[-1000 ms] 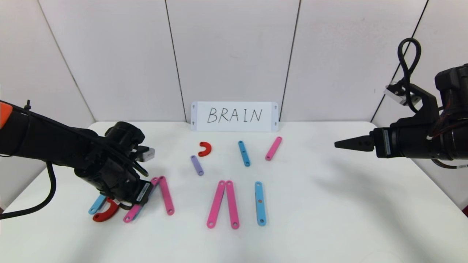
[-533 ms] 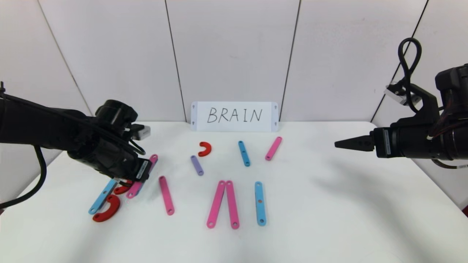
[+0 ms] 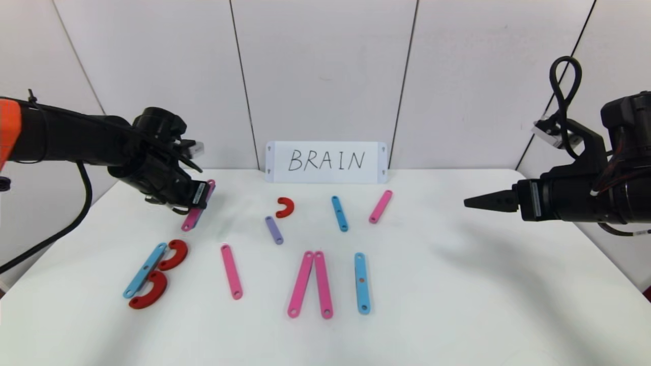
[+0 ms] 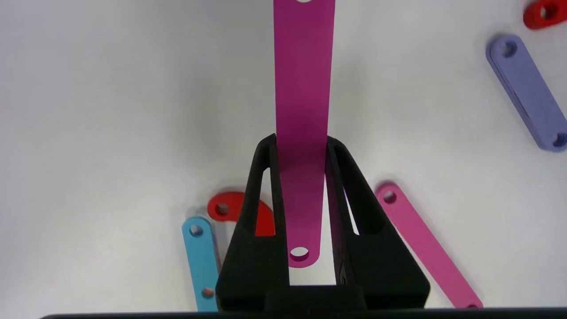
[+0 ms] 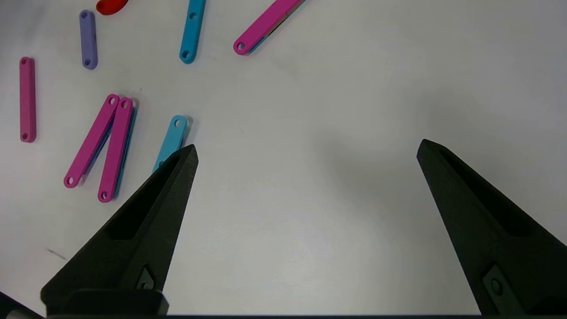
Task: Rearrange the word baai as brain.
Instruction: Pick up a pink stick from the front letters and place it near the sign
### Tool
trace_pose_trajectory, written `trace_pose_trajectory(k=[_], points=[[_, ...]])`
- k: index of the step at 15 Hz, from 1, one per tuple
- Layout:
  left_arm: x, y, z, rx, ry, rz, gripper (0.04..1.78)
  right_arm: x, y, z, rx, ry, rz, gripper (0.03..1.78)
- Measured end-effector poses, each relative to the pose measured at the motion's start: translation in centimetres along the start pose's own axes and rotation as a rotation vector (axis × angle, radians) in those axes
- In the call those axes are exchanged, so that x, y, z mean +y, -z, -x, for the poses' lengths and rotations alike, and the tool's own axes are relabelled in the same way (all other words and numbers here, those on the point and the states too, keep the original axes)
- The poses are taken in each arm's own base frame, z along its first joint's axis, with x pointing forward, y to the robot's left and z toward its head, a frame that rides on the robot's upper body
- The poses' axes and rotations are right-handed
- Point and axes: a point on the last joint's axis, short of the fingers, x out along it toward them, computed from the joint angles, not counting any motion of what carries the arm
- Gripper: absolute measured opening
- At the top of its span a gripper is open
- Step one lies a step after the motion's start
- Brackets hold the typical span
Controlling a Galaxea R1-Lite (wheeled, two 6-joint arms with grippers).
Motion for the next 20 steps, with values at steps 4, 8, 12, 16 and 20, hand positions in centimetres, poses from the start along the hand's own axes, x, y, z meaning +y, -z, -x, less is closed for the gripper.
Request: trace_pose_trajectory(k=[4,8,12,16,20], points=[[1.7,-2.0,-1.5,0.068,-0.002,-0.084,0.30,-0.1,0.1,-0.2,0.008,0.000,-0.001,1.73],[2.4,-1.9,-3.8,0.142,0.013,-0.262,0.30,-0.1,0.3,-0.3,0.015,0.001,-0.002,1.73],[2.5,-2.0,-5.7,0.120,0.009,-0.292,0.30,-0.1,0.4,-0.4,0.020,0.001,-0.003,1.73],[2.6,-1.9,-6.6,0.117,0.006,-0.290,0.30,-0.2,0.4,-0.4,0.023,0.001,-0.004,1.73],[2.6,-1.9,-7.3,0.108,0.001,-0.287,0.53,-0.2,0.5,-0.4,0.024,0.001,-0.005,1.73]])
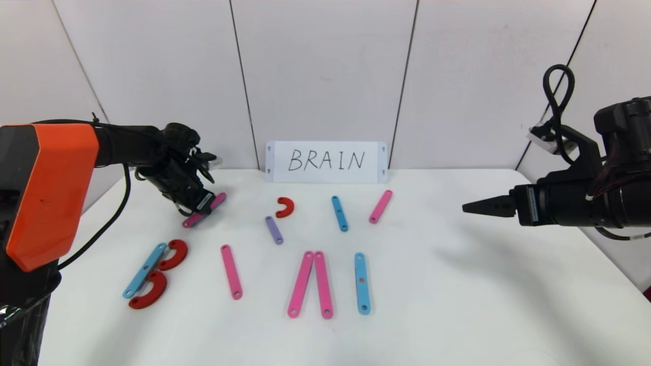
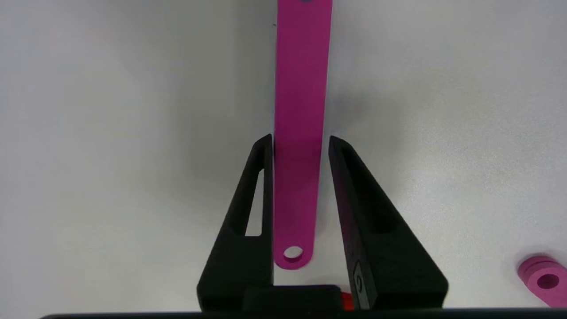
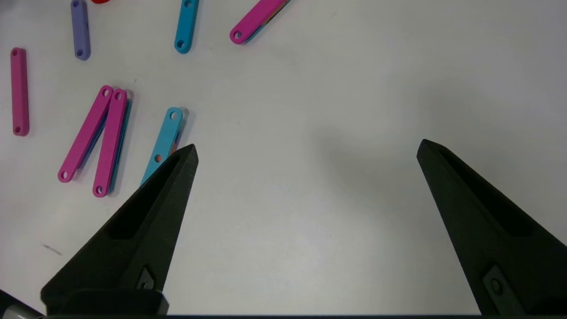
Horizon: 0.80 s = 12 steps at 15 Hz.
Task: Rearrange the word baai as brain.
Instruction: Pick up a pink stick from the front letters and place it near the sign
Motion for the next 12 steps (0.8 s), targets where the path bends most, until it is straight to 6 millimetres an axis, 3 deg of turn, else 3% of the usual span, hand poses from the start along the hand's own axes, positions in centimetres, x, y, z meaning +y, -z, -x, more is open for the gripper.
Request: trace_pose_trajectory(k=[5,7,9,12], points=[[0.0,0.0,-0.1,0.001,0.003,0.007,1.33,0.0,0.0,-0.1,0.002,0.000,0.000,1.73],[-0.1,-0.1,0.7,-0.009,0.002,0.019,1.56,0.0,0.1,-0.1,0.003,0.000,-0.001,1.73],[-0.3,-0.4,1.9,-0.026,0.001,0.053,1.70,0.0,0.1,-0.1,0.003,0.000,-0.001,1.73],[-1.1,-0.7,4.4,-0.040,0.011,0.147,1.74,-0.1,0.1,-0.1,0.004,0.002,-0.001,1.73]])
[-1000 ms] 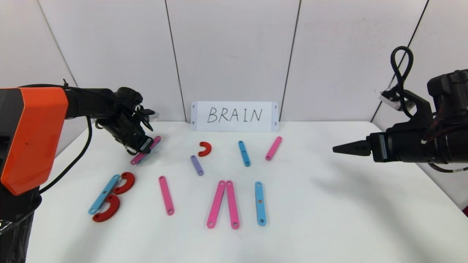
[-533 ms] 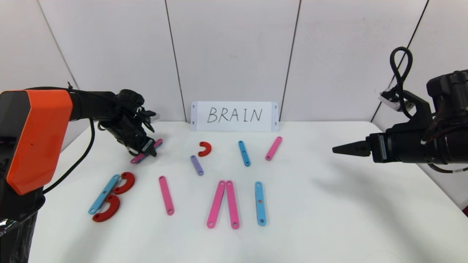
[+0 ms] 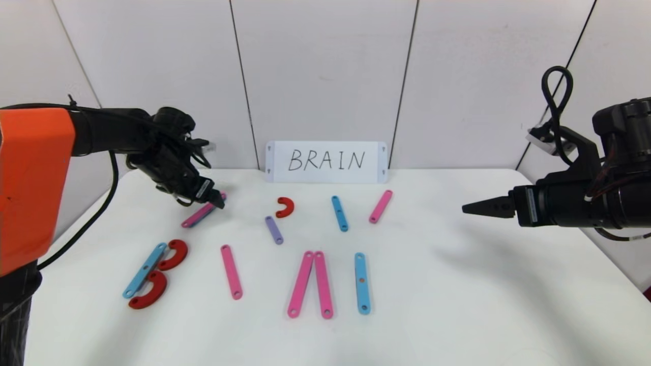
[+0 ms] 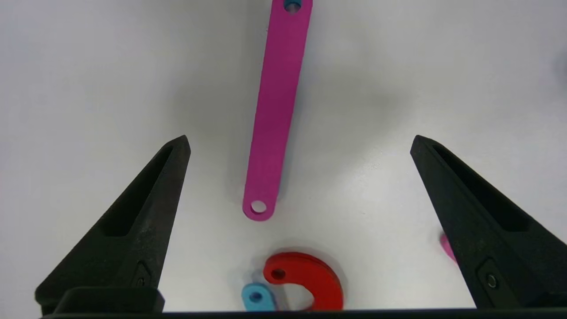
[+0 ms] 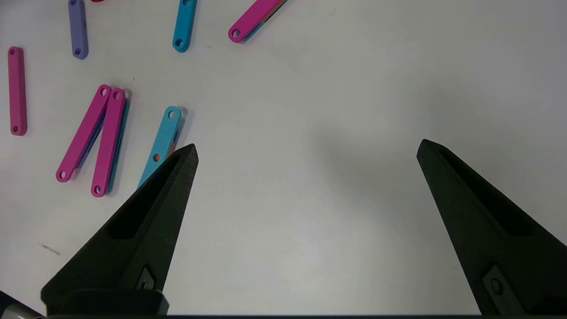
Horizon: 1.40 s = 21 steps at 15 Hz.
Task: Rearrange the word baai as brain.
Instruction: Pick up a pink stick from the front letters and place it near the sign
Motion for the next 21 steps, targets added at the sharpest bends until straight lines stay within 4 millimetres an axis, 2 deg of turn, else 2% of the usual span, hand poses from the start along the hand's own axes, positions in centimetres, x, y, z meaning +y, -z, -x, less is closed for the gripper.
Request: trace_pose_trajectory(k=[5,10,12,17,21], points=[[-4.3,1.4,4.0,0.112,0.042,0.290,1.74,0.0,0.0,-0.1,0.002,0.001,-0.002,1.73],[-8.6,4.0,5.8,0.165,-0.030,0.475,1.74,0.0,0.1,-0.1,0.007,0.001,-0.005,1.73],[-9.5,5.3,6.0,0.178,-0.034,0.494,1.74,-0.1,0.1,-0.2,0.008,0.002,-0.006,1.73],[-11.4,7.9,4.9,0.143,-0.078,0.489,1.74,-0.1,0.2,-0.4,0.016,0.002,-0.008,1.73],[-12.3,8.8,3.9,0.160,-0.079,0.469,1.74,-0.2,0.2,-0.7,0.023,0.002,-0.009,1.73]])
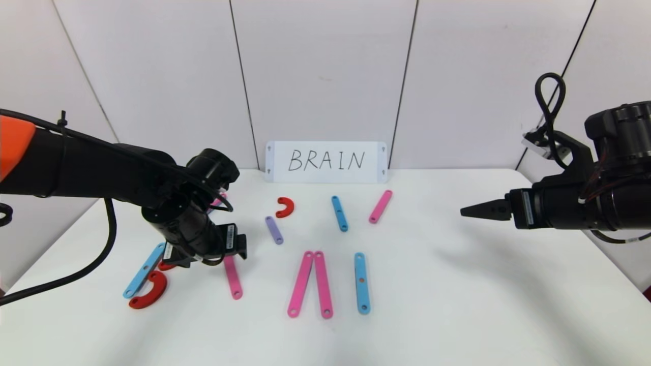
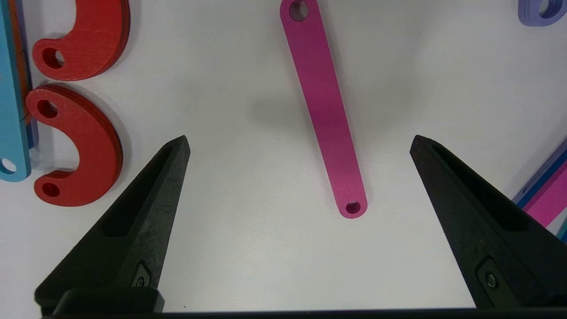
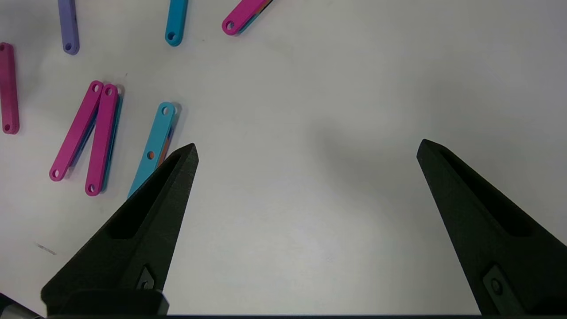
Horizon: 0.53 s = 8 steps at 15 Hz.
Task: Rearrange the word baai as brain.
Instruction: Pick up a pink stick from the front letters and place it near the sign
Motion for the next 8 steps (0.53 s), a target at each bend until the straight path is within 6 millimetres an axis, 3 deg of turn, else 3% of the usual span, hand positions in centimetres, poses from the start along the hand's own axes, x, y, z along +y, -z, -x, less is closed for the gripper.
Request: trace_pose_trajectory(k=[8], points=[[-1.2,0.7,-2.1,0.024,-0.031,-0.007,1.74,0.0,0.1,-0.1,0.004,0.000,-0.001,1.73]])
